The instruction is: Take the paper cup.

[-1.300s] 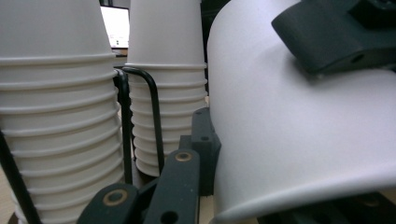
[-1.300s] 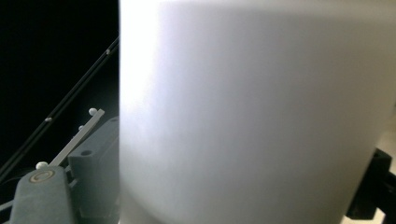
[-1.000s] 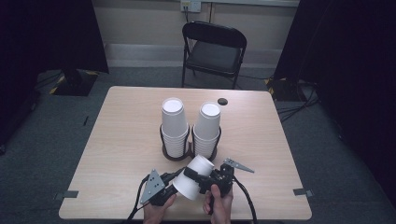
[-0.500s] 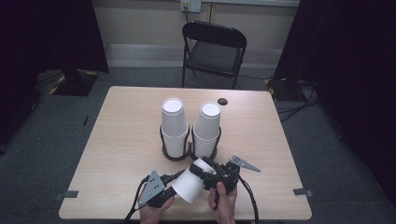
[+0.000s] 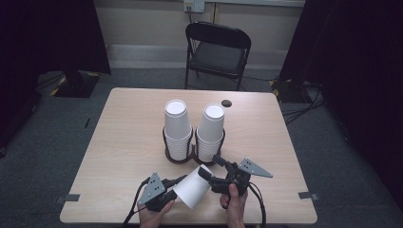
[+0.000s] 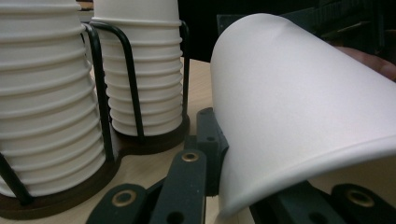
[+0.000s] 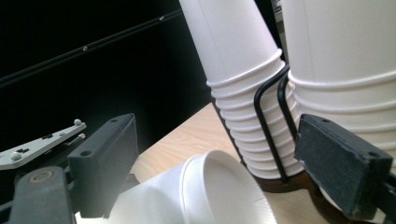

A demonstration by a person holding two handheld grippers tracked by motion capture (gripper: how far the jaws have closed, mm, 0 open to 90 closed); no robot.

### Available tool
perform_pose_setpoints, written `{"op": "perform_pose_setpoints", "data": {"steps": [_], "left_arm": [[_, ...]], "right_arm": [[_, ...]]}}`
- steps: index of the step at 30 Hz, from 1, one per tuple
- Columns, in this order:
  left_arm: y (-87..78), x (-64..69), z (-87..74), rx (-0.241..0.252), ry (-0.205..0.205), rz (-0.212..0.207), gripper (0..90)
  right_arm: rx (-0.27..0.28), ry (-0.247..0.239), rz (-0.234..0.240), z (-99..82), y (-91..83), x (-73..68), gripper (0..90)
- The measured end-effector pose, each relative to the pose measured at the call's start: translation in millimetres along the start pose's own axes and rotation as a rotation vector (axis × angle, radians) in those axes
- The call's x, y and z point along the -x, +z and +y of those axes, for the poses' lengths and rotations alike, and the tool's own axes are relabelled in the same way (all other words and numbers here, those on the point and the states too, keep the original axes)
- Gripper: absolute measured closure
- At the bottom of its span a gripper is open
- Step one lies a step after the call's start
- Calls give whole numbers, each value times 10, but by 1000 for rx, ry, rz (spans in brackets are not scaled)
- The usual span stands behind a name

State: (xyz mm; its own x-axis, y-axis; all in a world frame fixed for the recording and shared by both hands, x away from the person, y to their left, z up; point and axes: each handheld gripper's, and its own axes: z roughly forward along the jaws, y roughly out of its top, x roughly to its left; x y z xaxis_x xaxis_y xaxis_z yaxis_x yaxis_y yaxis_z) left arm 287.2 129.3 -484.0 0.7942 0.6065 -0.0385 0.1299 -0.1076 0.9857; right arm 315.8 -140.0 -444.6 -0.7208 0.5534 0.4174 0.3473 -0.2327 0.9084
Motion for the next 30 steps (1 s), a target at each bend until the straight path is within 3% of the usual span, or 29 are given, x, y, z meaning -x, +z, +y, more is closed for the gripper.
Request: {"op": "perform_pose_setpoints", "data": {"steps": [6,9,14,16,17,19,24,26,30], "left_arm": [[-17,-48,65,-61,16,-15,863],[-15,-70,86,-87,32,-8,863],[-8,-92,90,-128,55,-7,862],[-10,-99,97,-141,52,-1,861],[-14,-109,101,-145,45,-2,861],[-19,-130,108,-146,30,-4,861],[-37,-182,145,-181,13,-24,862],[-47,-209,160,-191,11,-28,862],[-50,-225,180,-206,8,-32,862]], "right_arm": [[26,-27,9,-27,-77,24,133],[53,-104,-37,-60,-121,17,131],[39,-156,-47,-93,-148,17,130],[32,-172,-43,-114,-168,18,131],[16,-190,7,-130,-196,17,143],[9,-197,13,-134,-208,17,144],[-18,-225,-35,-139,-272,-20,165],[-24,-251,-11,-139,-299,-38,143],[-28,-273,-23,-149,-292,-52,134]]}}
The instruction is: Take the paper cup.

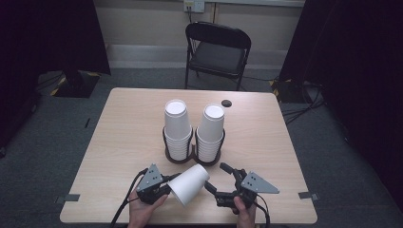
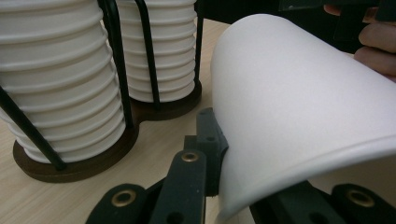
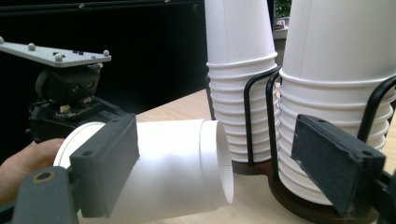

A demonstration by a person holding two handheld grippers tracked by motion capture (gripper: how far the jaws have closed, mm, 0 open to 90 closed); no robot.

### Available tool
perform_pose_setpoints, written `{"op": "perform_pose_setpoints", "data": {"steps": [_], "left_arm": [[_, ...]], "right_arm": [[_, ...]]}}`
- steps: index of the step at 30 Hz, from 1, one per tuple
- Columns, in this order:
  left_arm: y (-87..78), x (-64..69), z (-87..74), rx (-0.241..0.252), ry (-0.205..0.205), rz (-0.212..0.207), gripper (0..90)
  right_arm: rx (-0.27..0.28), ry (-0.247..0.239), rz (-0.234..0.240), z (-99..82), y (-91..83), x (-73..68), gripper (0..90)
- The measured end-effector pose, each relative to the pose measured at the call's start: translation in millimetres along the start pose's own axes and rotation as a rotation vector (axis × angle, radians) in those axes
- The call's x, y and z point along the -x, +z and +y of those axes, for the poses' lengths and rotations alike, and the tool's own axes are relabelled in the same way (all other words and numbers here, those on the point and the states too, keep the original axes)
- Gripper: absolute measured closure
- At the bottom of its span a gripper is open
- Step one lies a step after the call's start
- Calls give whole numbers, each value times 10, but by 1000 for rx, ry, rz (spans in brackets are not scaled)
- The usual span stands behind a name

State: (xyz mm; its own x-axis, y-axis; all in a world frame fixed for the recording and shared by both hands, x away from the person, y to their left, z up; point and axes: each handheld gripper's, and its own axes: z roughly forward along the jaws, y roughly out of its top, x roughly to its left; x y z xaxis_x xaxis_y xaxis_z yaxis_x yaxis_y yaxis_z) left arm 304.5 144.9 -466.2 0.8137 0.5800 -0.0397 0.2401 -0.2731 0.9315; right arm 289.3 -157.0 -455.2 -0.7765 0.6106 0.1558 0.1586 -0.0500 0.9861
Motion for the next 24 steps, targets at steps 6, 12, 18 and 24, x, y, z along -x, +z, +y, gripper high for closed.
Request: {"op": "perform_pose_setpoints", "data": {"steps": [6,12,18,24], "left_arm": [[-22,-50,62,-36,-10,-10,862],[-28,-92,81,-66,-11,-25,861],[-17,-121,111,-95,-27,-37,860],[-5,-138,174,-136,-27,-47,859]], "right_arm": [[-22,-99,-34,-29,18,-67,120],[-62,-159,-20,-38,30,-87,134],[-115,-209,-14,-78,59,-128,129],[-144,-260,-2,-122,60,-166,135]]}}
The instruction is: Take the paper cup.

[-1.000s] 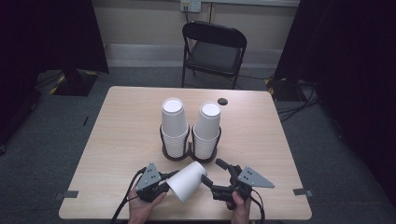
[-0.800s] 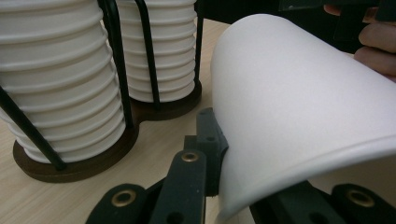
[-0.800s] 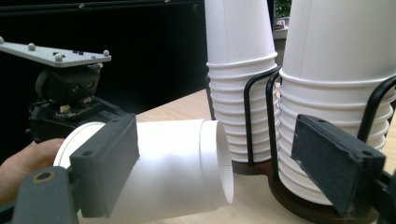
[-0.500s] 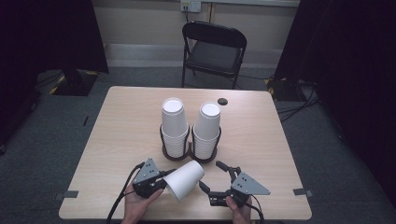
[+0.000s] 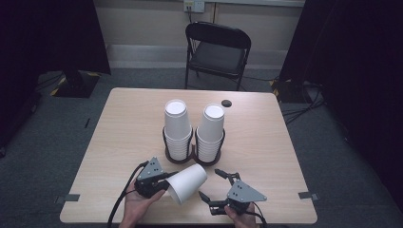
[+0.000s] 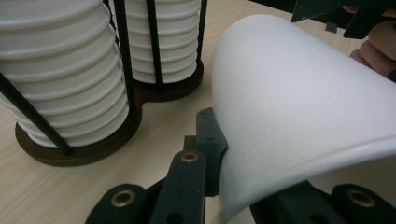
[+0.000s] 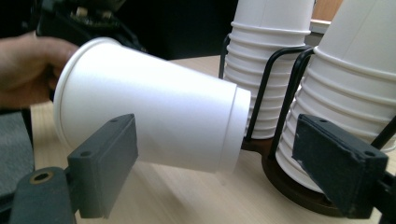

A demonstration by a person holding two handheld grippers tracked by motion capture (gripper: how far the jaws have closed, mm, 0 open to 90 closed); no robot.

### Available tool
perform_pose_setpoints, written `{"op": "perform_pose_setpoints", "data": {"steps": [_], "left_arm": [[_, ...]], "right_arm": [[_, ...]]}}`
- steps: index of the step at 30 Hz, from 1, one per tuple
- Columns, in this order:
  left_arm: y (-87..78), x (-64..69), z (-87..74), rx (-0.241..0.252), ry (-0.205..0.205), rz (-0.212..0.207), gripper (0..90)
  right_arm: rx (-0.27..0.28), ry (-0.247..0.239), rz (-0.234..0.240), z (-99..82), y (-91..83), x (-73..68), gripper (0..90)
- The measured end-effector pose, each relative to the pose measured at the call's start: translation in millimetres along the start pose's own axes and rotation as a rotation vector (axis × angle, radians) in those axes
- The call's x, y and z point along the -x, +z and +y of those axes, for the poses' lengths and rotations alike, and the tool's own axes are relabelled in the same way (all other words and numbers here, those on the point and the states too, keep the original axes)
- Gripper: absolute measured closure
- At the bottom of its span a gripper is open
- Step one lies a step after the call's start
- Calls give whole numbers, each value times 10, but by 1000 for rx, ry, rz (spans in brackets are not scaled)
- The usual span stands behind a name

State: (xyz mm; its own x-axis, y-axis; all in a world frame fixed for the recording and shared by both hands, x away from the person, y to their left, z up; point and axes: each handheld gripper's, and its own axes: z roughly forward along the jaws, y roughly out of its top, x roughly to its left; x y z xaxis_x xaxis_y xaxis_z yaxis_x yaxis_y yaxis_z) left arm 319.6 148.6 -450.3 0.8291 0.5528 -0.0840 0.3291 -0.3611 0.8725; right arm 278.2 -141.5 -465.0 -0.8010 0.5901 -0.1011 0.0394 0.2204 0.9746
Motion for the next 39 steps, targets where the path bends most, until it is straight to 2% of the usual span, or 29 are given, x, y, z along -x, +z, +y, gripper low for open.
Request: {"op": "perform_pose_setpoints", "data": {"steps": [2,5,6,14,16,17,18,20,25,27,29,31,33,35,39], "left_arm": [[4,-10,40,-30,10,-12,860],[16,-6,108,-69,22,-6,860],[14,-8,117,-75,27,-7,860],[51,-7,176,-126,32,-15,860],[63,-9,198,-144,37,-17,861],[64,-5,209,-153,37,-15,861],[70,-2,226,-160,37,-18,861],[76,-4,231,-162,35,-20,861],[124,-7,275,-190,26,-42,861],[158,5,301,-218,36,-48,860],[177,6,331,-231,37,-51,861],[197,5,356,-229,19,-64,861],[220,13,387,-251,33,-52,861],[229,18,413,-271,39,-47,861],[257,15,438,-284,31,-64,861]], "right_arm": [[-8,-39,-14,1,5,-15,131],[-25,-106,-30,-5,10,-33,131],[-45,-146,-44,-13,15,-49,131],[-100,-306,-62,-57,47,-125,131],[-113,-366,-68,-55,64,-148,131],[-113,-366,-68,-55,64,-148,131],[-110,-392,-67,-58,74,-158,143],[-111,-410,-72,-59,79,-167,144],[-133,-537,-105,-57,125,-226,144],[-142,-554,-107,-58,132,-236,144],[-150,-607,-108,-66,159,-263,144],[-159,-611,-108,-68,161,-273,144],[-161,-626,-122,-70,181,-283,143],[-173,-623,-115,-65,186,-284,143],[-201,-654,-140,-69,213,-304,142]]}}
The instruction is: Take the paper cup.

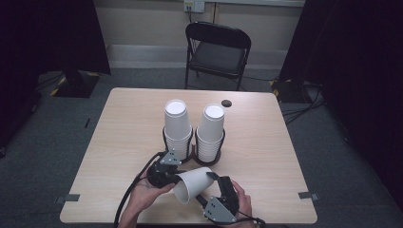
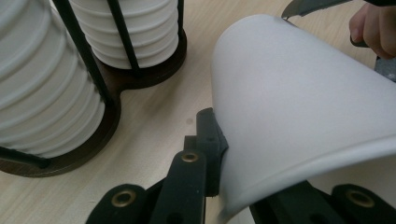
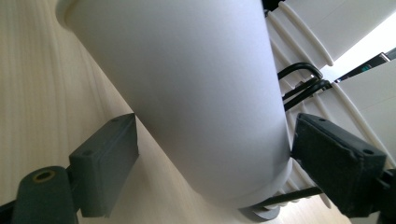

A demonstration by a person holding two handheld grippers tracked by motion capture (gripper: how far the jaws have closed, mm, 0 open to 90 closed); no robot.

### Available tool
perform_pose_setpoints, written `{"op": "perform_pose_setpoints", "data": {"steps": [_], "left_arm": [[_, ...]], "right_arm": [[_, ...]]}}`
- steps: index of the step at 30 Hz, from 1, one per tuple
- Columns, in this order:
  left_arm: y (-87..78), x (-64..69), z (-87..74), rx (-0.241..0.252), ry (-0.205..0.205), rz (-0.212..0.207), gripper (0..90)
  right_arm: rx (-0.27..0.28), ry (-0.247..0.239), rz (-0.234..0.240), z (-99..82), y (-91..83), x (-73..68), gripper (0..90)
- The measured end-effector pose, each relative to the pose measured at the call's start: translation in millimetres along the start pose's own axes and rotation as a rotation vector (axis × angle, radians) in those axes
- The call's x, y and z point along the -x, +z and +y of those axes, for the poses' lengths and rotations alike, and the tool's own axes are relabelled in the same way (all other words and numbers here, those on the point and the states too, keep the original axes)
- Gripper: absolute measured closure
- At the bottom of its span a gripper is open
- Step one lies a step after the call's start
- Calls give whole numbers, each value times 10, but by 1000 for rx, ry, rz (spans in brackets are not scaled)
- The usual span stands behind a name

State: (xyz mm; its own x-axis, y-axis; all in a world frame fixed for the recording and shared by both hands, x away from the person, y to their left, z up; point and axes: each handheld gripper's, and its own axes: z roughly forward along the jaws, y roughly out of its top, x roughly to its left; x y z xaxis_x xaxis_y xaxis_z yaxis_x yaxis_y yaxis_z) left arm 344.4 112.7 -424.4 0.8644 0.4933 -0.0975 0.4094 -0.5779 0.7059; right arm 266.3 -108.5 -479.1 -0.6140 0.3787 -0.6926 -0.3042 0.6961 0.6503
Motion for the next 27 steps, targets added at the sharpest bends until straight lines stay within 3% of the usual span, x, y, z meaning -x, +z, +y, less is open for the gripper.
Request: {"op": "perform_pose_setpoints", "data": {"steps": [5,9,12,16,21,27], "left_arm": [[26,-50,26,-18,-13,-16,861],[40,-85,77,-47,5,-25,861],[48,-73,104,-34,1,-28,862],[50,-38,162,-45,13,-10,862],[37,-14,195,-55,18,9,862],[57,-22,215,-59,9,-17,862]], "right_arm": [[-26,-34,-21,48,64,-46,133],[-42,-76,-52,103,124,-88,126],[-55,-96,-72,128,145,-98,121],[-57,-151,-91,181,181,-96,123],[-51,-154,-108,198,208,-102,122],[-47,-188,-112,240,242,-109,120]]}}
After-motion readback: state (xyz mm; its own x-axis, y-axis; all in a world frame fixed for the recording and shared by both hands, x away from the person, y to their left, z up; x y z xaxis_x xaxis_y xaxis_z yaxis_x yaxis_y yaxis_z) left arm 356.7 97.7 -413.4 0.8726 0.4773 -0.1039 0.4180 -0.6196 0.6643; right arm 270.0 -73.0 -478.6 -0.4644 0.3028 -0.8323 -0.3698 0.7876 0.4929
